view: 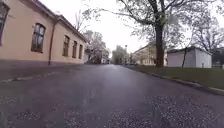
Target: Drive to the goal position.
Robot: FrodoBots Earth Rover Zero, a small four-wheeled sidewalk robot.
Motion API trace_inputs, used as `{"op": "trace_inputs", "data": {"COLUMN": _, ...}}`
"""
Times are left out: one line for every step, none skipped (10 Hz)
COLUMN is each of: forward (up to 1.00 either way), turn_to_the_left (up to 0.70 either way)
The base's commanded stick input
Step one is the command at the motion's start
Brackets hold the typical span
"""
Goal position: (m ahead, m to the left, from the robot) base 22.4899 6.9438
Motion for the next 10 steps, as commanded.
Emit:
{"op": "trace_inputs", "data": {"forward": 0.85, "turn_to_the_left": 0.00}}
{"op": "trace_inputs", "data": {"forward": 0.85, "turn_to_the_left": 0.00}}
{"op": "trace_inputs", "data": {"forward": 0.85, "turn_to_the_left": 0.00}}
{"op": "trace_inputs", "data": {"forward": 0.85, "turn_to_the_left": 0.00}}
{"op": "trace_inputs", "data": {"forward": 0.85, "turn_to_the_left": 0.00}}
{"op": "trace_inputs", "data": {"forward": 0.85, "turn_to_the_left": 0.00}}
{"op": "trace_inputs", "data": {"forward": 0.85, "turn_to_the_left": 0.00}}
{"op": "trace_inputs", "data": {"forward": 0.85, "turn_to_the_left": 0.00}}
{"op": "trace_inputs", "data": {"forward": 0.85, "turn_to_the_left": 0.00}}
{"op": "trace_inputs", "data": {"forward": 0.85, "turn_to_the_left": 0.00}}
